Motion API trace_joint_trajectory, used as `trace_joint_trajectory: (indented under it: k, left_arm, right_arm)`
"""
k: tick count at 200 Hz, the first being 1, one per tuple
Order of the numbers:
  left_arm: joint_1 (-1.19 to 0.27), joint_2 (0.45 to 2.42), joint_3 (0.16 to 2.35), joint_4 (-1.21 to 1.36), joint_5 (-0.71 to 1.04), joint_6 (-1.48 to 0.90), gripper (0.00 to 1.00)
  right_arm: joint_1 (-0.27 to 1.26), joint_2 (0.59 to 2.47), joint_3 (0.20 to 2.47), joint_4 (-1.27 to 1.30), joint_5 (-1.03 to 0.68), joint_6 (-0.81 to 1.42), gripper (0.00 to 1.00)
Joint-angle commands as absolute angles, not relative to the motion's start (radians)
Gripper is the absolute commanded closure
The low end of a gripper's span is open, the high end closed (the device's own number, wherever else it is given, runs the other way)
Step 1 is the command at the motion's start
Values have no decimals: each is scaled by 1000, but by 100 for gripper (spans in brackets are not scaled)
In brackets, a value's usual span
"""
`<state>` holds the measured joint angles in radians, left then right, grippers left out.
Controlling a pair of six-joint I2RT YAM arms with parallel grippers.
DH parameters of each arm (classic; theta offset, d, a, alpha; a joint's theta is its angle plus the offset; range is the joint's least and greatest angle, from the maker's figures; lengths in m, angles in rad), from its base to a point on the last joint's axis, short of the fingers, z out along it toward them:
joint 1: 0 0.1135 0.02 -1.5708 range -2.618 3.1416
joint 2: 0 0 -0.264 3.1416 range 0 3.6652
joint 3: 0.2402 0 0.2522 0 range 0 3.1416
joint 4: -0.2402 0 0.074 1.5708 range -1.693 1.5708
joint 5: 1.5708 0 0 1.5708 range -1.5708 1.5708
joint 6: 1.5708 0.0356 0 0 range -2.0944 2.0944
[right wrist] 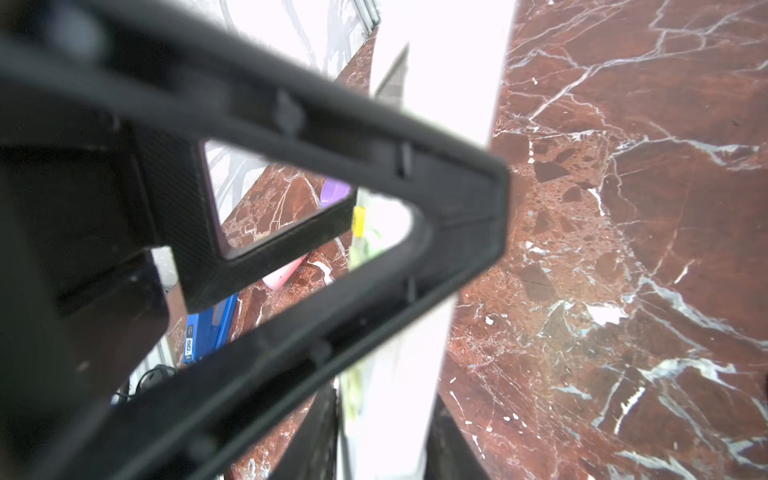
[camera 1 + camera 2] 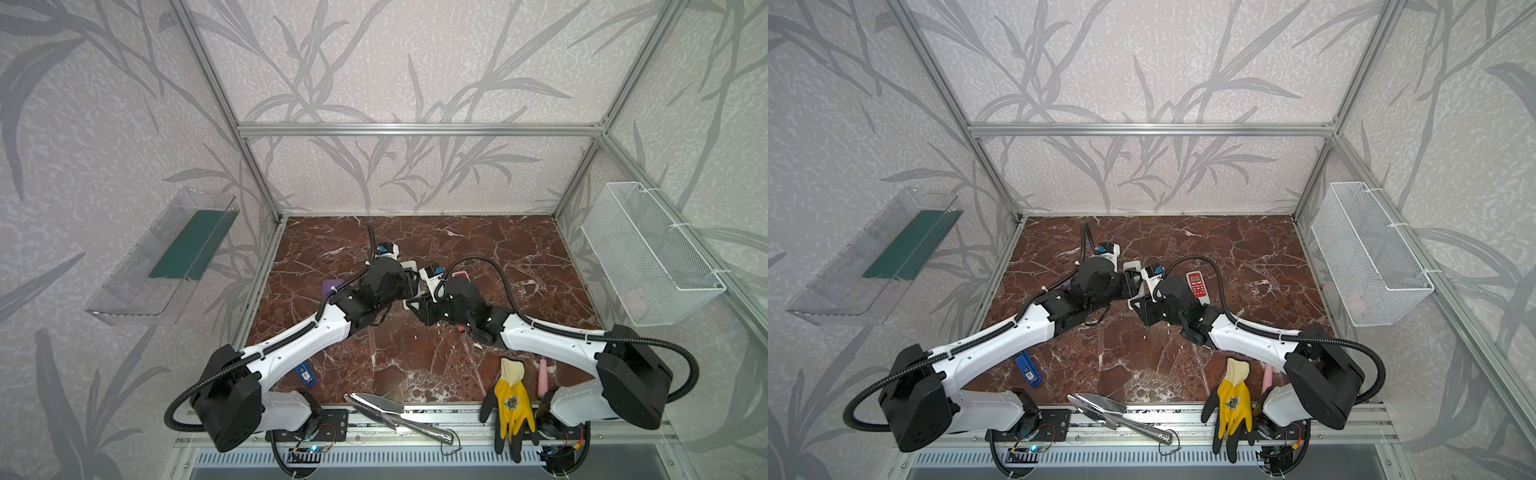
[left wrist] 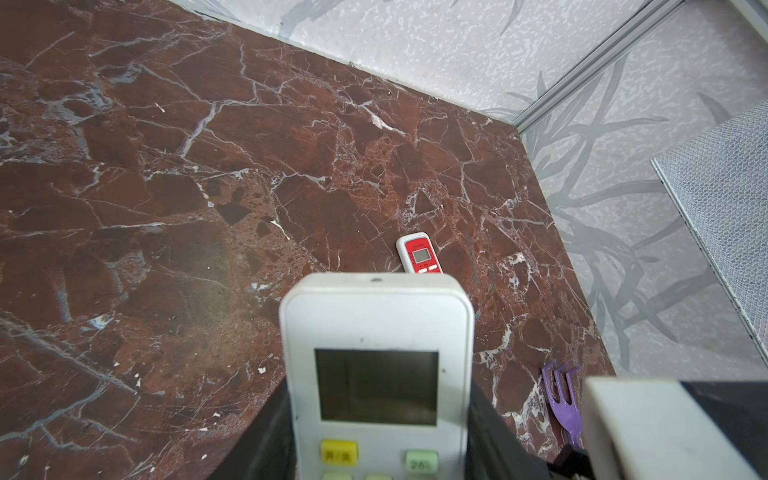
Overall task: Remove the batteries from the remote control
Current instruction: 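Lift the white remote with the left gripper while the right gripper approaches it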
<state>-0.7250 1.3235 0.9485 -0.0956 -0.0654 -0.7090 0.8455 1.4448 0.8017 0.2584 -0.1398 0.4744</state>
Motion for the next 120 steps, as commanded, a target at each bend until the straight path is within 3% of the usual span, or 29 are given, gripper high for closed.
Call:
trace_joint_trajectory:
  k: [1, 21, 33, 66, 120]
  left_arm:
    - [-726, 1292, 935, -86, -95, -704, 53]
    - [-726, 1289, 930, -77, -90, -703, 50]
    - [-726, 1285, 924, -69, -84, -703, 44]
    - [-723, 1265, 926, -86, -68, -704, 1]
    - [-696, 1202, 1028, -300, -78, -707, 1]
  right_arm:
    - [851, 1429, 837, 246, -113, 458, 78]
    - [852, 1435, 847, 242, -124, 444, 90]
    - [854, 1435, 846, 244, -123, 431, 94]
    - [863, 1418, 824, 242, -68, 328, 100]
    - [892, 1366, 735, 268, 208, 25, 100]
